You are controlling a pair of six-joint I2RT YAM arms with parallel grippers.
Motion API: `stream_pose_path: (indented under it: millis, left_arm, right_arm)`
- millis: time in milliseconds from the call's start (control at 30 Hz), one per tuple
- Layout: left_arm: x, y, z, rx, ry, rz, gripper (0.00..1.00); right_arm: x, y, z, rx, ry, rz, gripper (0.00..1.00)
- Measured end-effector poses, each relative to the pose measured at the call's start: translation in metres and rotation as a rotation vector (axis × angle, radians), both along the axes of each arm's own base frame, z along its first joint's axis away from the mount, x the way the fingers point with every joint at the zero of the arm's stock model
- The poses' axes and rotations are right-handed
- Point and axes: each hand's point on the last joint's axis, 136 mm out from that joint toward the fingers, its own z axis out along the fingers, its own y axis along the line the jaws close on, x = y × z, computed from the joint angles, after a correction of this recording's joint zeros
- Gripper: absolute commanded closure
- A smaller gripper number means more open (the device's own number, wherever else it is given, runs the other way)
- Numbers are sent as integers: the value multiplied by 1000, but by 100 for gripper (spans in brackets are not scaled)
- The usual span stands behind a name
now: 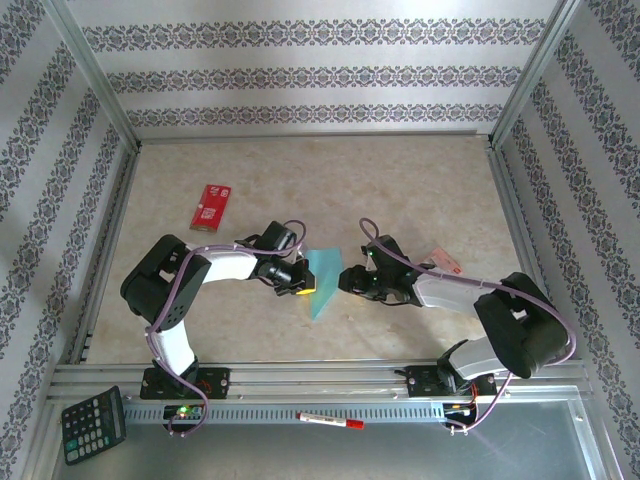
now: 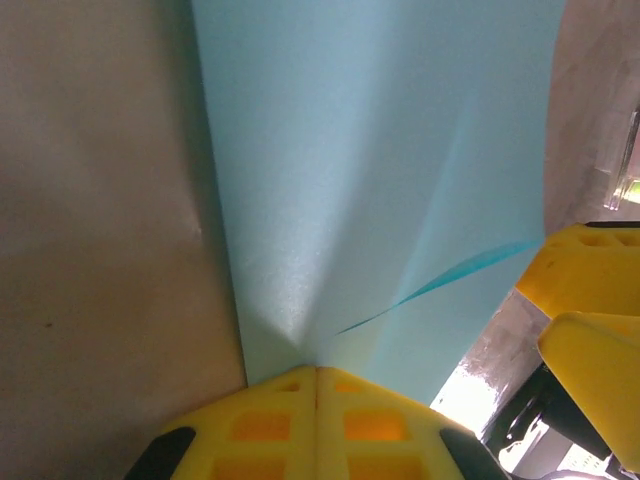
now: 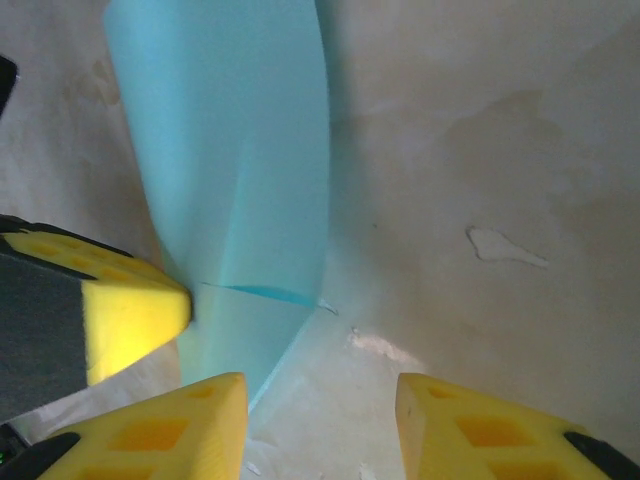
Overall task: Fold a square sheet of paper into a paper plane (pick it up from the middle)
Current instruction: Fold the wing for the fifth time at the center of the table.
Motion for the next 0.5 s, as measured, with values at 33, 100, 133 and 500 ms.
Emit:
stream_pose_path:
  millis: [33,100,133,500]
  left_arm:
    - [0,0,0,-5,1,0,96]
    - [0,0,0,-12,4,-2,96]
    - [0,0,0,-15,4,-3,96]
    - [-1,-1,0,-22,0,-14,96]
  right_arm:
    - [2,2,1,7,-5,2,57]
    - [5,6,4,23,-9,7,57]
    - [6,9,4,31,-11,11,57]
    - [16,15,-6,57,15,-1,64]
